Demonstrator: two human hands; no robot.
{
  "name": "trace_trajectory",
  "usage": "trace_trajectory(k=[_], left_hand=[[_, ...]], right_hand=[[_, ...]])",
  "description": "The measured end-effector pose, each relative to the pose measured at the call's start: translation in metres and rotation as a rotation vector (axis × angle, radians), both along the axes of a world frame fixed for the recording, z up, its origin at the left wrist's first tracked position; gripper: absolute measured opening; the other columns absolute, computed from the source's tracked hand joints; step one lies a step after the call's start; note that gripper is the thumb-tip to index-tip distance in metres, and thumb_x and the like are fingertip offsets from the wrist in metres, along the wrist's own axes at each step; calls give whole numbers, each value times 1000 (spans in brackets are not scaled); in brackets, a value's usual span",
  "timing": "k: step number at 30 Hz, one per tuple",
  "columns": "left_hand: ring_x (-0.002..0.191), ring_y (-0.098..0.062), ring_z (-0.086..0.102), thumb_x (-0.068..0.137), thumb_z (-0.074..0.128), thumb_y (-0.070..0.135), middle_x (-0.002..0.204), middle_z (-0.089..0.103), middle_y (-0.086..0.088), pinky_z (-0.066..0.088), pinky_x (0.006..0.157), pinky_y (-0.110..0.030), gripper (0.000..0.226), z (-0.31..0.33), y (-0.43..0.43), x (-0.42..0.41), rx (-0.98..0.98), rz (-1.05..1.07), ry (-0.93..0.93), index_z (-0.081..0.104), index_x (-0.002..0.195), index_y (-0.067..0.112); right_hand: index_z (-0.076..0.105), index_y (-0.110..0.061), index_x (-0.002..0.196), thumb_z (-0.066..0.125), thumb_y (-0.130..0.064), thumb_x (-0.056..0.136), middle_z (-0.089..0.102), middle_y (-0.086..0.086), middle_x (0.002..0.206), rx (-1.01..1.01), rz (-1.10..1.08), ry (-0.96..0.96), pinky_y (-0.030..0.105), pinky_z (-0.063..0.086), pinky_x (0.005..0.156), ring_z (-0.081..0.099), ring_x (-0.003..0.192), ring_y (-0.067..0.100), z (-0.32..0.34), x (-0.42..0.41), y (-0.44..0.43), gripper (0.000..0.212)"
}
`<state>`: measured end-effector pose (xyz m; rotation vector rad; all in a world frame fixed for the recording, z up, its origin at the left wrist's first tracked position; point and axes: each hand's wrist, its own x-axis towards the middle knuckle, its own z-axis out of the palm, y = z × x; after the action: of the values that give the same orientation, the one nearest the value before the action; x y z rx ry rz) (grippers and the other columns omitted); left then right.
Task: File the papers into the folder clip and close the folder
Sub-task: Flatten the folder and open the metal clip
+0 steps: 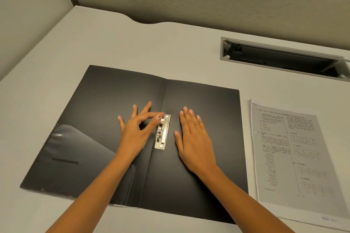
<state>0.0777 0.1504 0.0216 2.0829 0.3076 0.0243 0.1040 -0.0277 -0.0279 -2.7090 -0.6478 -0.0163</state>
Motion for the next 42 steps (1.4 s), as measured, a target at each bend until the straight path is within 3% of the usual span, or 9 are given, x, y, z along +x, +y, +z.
trace_trajectory(k=[4, 11, 18, 21, 29, 32, 36, 40, 42], left_hand=[[123, 2, 40, 85, 41, 52, 139, 44, 17, -14, 111, -48, 26, 6, -11, 15, -22, 81, -93, 66, 83, 45], [105, 7, 47, 92, 46, 41, 116, 60, 18, 1, 113, -48, 28, -2, -13, 43, 93, 178, -162, 62, 69, 42], [104, 4, 51, 85, 62, 37, 108, 66, 15, 6, 112, -42, 10, -15, -5, 50, 209, 161, -208, 70, 85, 31], [96, 12, 49, 83, 66, 31, 103, 63, 20, 9, 113, -44, 11, -18, -3, 50, 243, 169, -235, 68, 94, 31], [107, -6, 55, 90, 56, 13, 111, 66, 6, 17, 114, -37, 19, -18, 0, 44, 239, 84, -259, 67, 105, 19], [102, 1, 54, 91, 54, 9, 109, 63, 10, 30, 111, -35, 24, -13, -1, 37, 167, 107, -258, 66, 109, 17], [107, -7, 56, 90, 54, 8, 114, 63, 5, 40, 93, -11, 29, -2, -9, 18, 86, 163, -251, 62, 116, 19], [113, -5, 52, 89, 55, 7, 120, 57, 10, 40, 105, -41, 32, 7, -27, -10, 108, 193, -303, 59, 119, 18], [120, -6, 49, 90, 55, 6, 125, 54, 11, 31, 111, -43, 32, 8, -41, -25, 141, 165, -362, 58, 120, 17]], right_hand=[[19, -13, 149, 25, -32, 100, 18, 3, 158, 41, 1, -6, 34, 11, 121, 10, 146, 13, 3, -1, -1, 53], [18, -13, 149, 26, -27, 101, 17, 3, 158, 63, 13, 9, 31, 7, 121, 8, 146, 11, 2, -1, -2, 51], [18, -13, 149, 25, -27, 101, 17, 3, 158, 58, 12, 1, 29, 4, 120, 8, 147, 12, 2, 0, -2, 51], [19, -12, 149, 26, -27, 101, 19, 3, 158, 69, 11, -3, 29, 5, 120, 10, 146, 12, 2, -1, -2, 51], [21, -11, 148, 27, -25, 100, 21, 4, 157, 71, 9, -18, 30, 8, 120, 13, 146, 14, 2, -1, -2, 50], [21, -12, 148, 28, -25, 100, 21, 4, 157, 85, 9, -14, 29, 6, 120, 13, 146, 13, 3, -1, -2, 50], [25, -14, 148, 31, -24, 100, 25, 1, 156, 174, 15, 30, 26, 6, 120, 15, 145, 11, 7, -2, -5, 49], [21, -21, 149, 34, -27, 101, 22, -7, 156, 421, -35, 208, 22, 12, 118, 13, 144, 5, 15, -6, -15, 50], [24, -20, 148, 36, -25, 100, 26, -6, 155, 474, -65, 205, 18, 14, 116, 19, 143, 5, 20, -14, -25, 50]])
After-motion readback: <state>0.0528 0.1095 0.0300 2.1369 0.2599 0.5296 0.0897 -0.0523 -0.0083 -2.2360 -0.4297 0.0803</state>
